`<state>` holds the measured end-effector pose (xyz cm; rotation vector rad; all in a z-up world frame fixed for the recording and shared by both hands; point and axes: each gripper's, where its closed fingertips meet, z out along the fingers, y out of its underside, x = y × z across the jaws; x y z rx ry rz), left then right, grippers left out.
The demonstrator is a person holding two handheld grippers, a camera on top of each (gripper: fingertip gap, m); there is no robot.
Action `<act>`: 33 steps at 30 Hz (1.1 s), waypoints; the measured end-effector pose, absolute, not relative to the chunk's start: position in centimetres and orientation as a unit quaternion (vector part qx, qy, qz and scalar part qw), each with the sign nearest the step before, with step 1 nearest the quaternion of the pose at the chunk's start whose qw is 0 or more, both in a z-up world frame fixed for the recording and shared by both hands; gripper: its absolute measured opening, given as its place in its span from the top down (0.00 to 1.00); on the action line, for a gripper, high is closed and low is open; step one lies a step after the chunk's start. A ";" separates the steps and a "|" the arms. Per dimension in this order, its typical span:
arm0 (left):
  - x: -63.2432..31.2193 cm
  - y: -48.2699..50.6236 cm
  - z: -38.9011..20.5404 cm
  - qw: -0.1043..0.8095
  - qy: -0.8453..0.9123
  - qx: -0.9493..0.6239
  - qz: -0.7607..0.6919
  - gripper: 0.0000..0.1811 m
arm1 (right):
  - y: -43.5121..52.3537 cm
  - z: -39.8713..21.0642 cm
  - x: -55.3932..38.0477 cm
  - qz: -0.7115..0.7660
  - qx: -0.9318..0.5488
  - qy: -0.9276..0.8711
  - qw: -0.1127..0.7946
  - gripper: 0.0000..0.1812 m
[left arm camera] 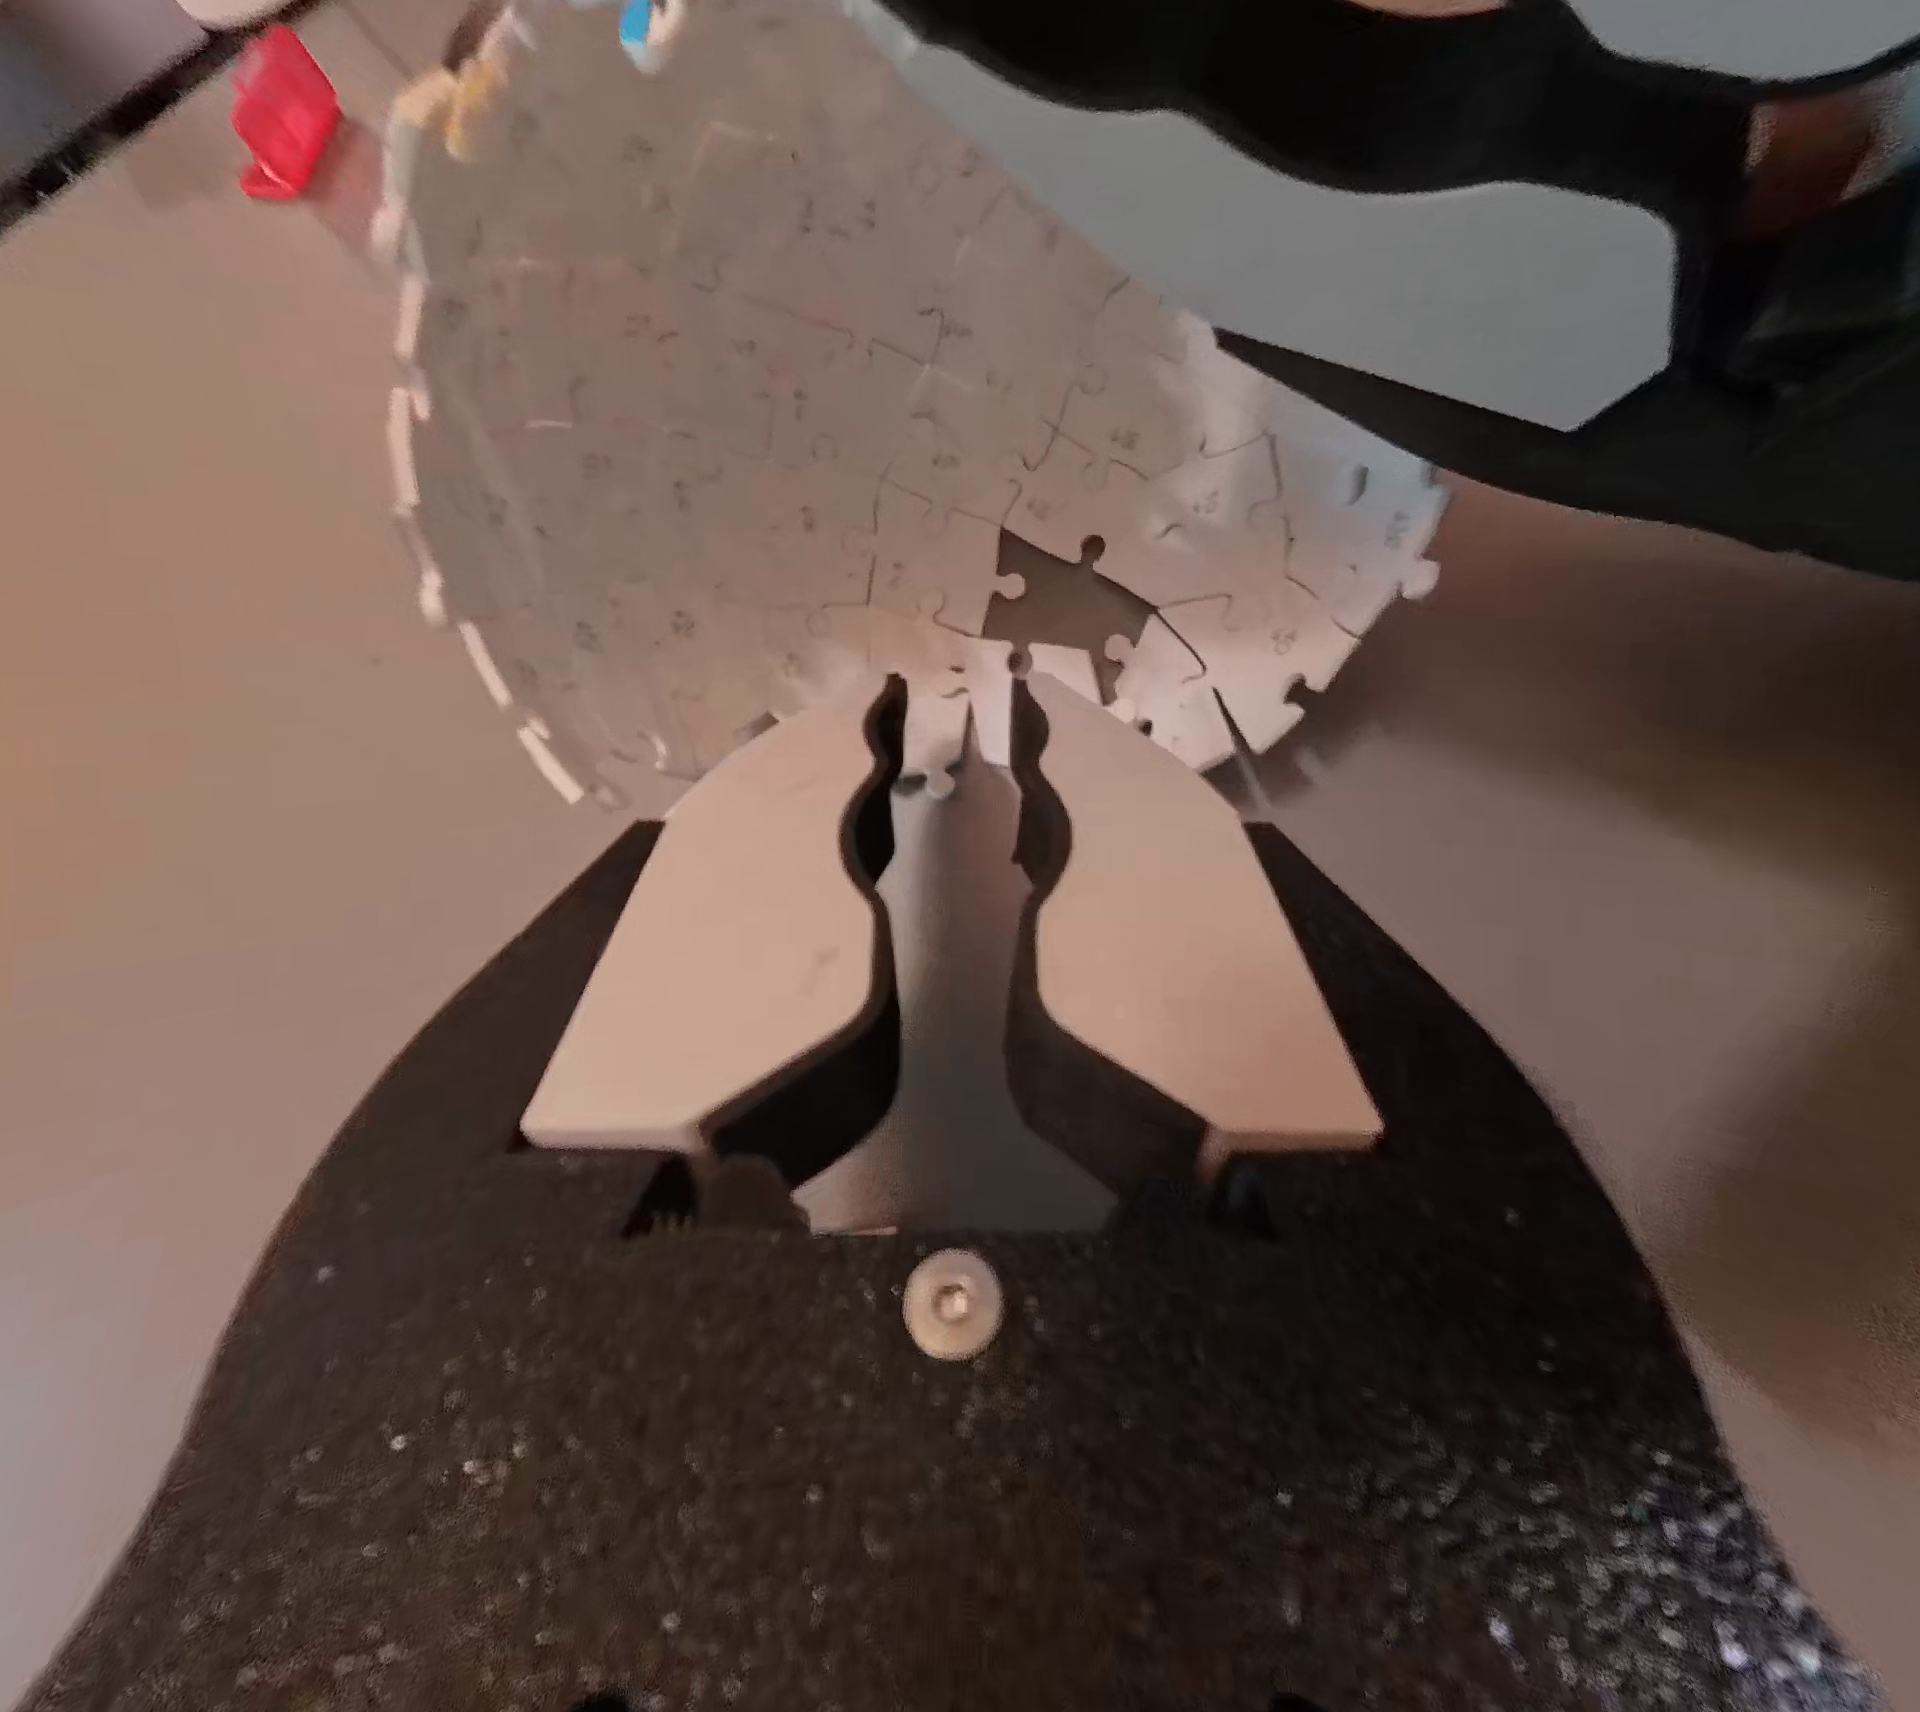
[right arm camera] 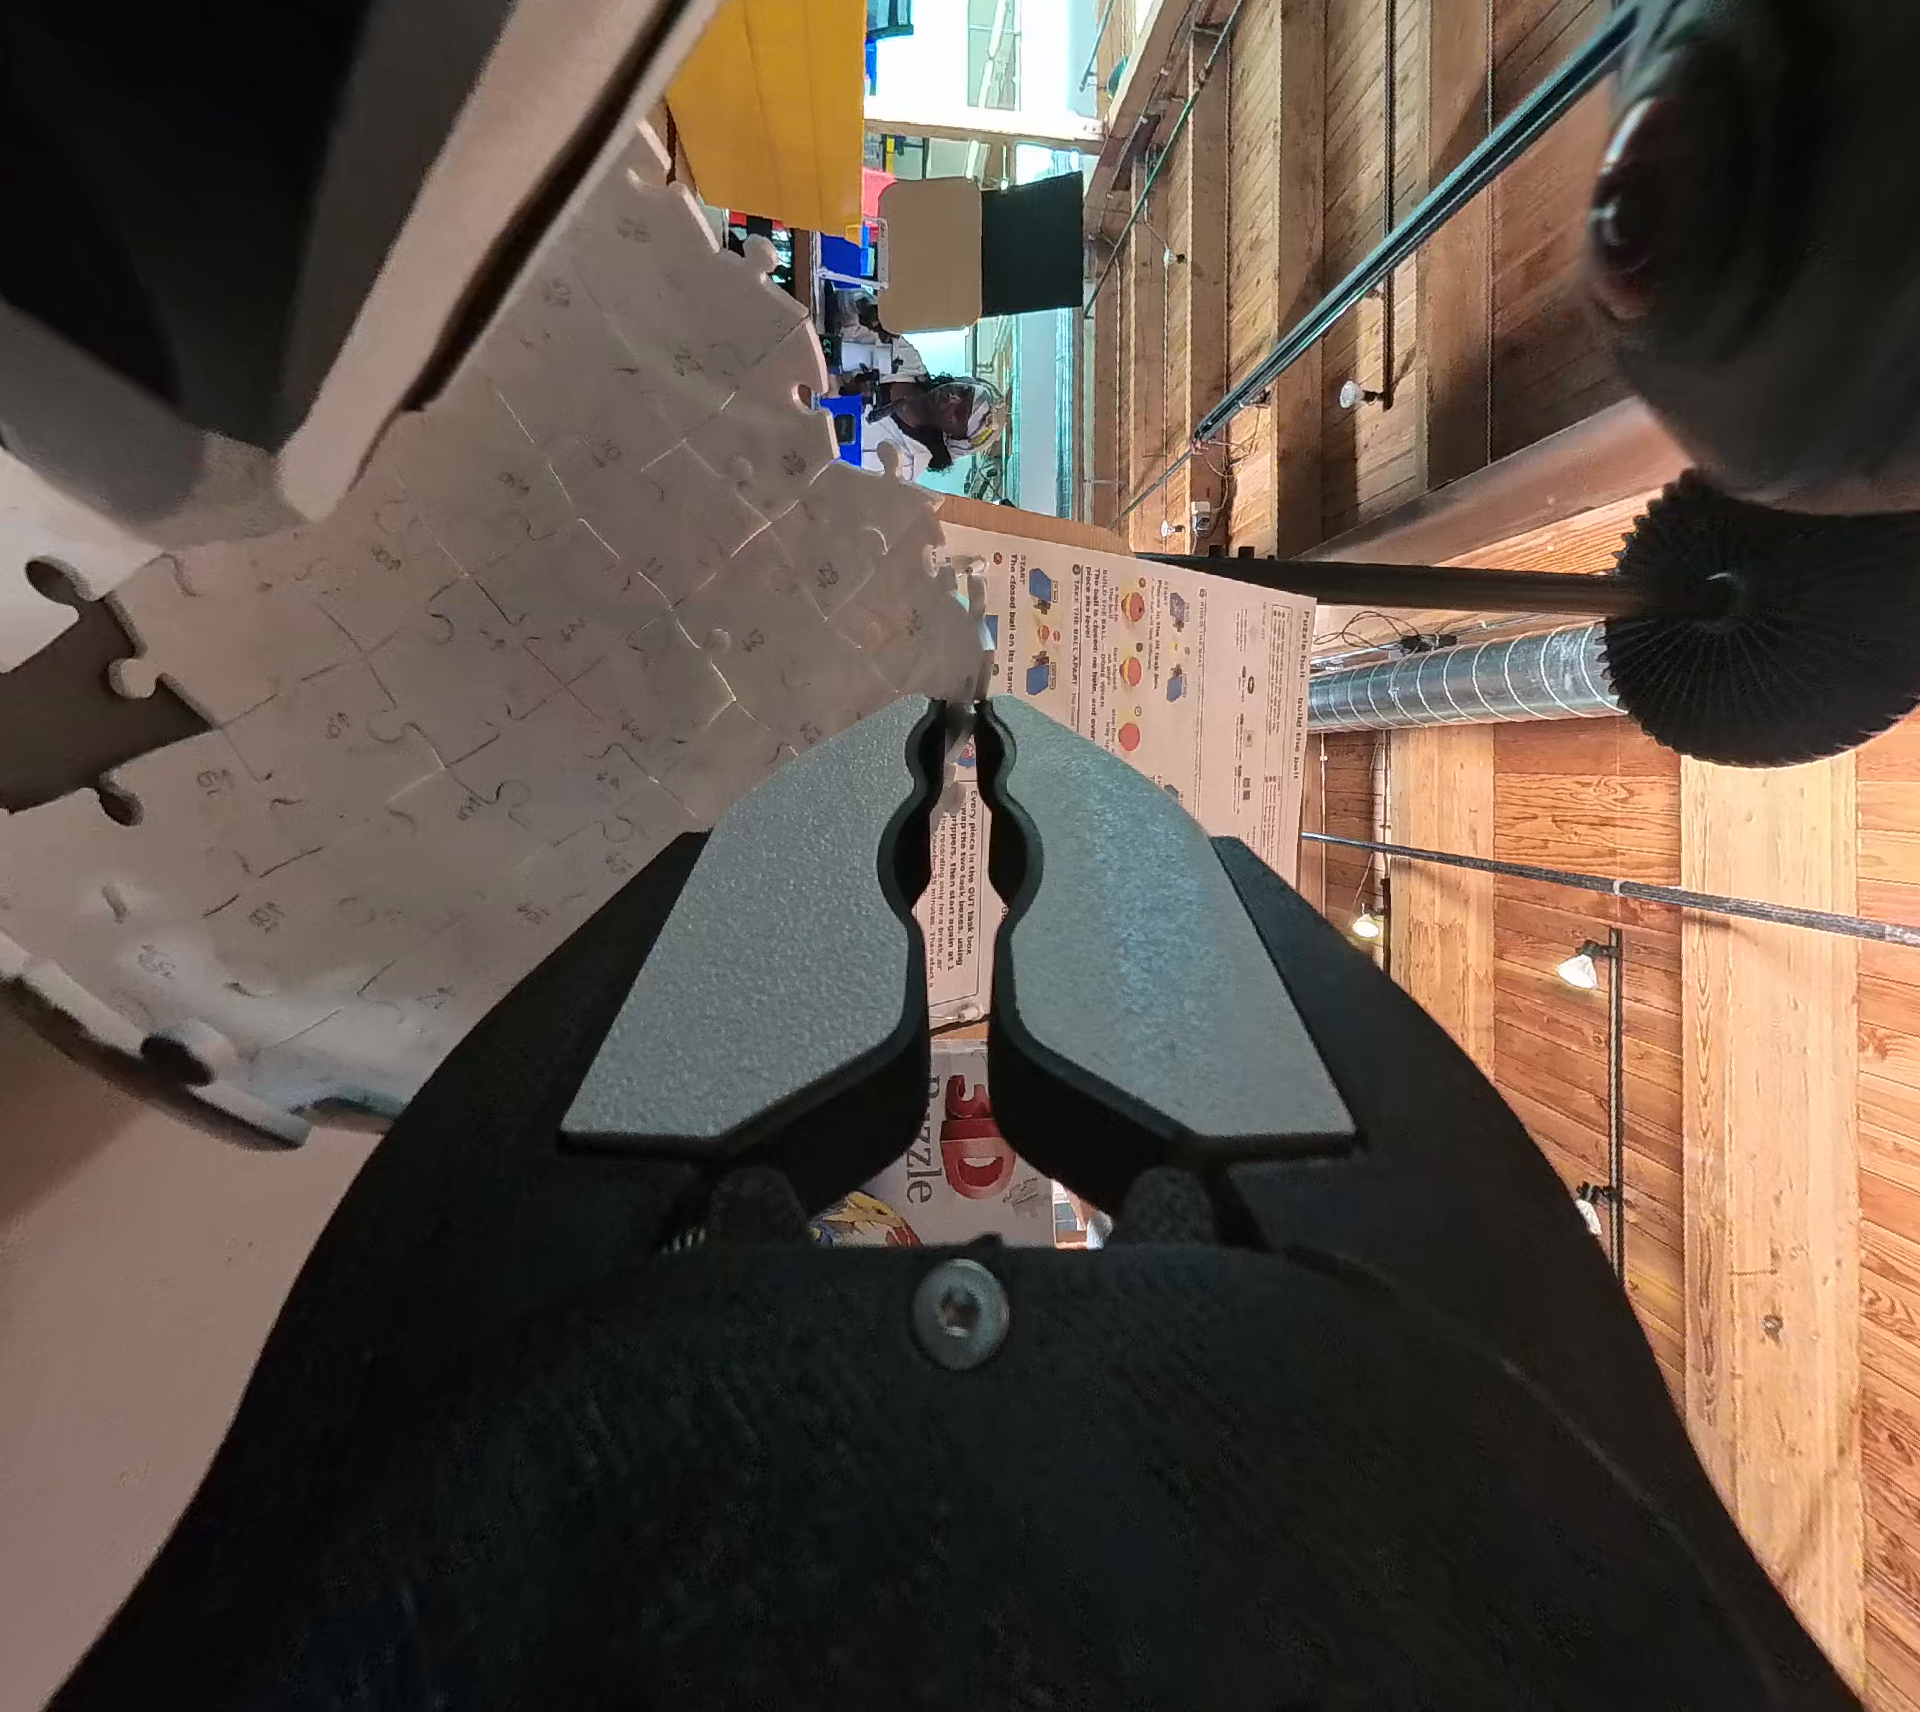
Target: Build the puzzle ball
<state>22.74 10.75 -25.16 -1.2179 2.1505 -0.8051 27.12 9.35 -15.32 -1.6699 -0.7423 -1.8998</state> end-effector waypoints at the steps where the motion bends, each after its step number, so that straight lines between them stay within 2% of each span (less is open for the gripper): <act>1: 22.9 10.8 -25.0 0.281 0.799 -0.442 -0.295 0.92 | 9.4 -15.3 27.1 -0.698 -0.612 -0.273 0.251 0.97; 6: 23.5 10.7 -25.6 0.314 0.829 -0.384 -0.258 1.00 | 9.5 -15.3 26.9 -0.702 -0.605 -0.277 0.253 0.97; 23: 24.0 11.0 -27.5 0.308 0.845 -0.383 -0.212 1.00 | 9.8 -15.4 26.2 -0.717 -0.572 -0.301 0.261 0.97; 33: 23.4 11.8 -25.3 0.325 0.814 -0.414 -0.247 0.99 | 9.9 -15.4 26.1 -0.720 -0.569 -0.303 0.258 0.97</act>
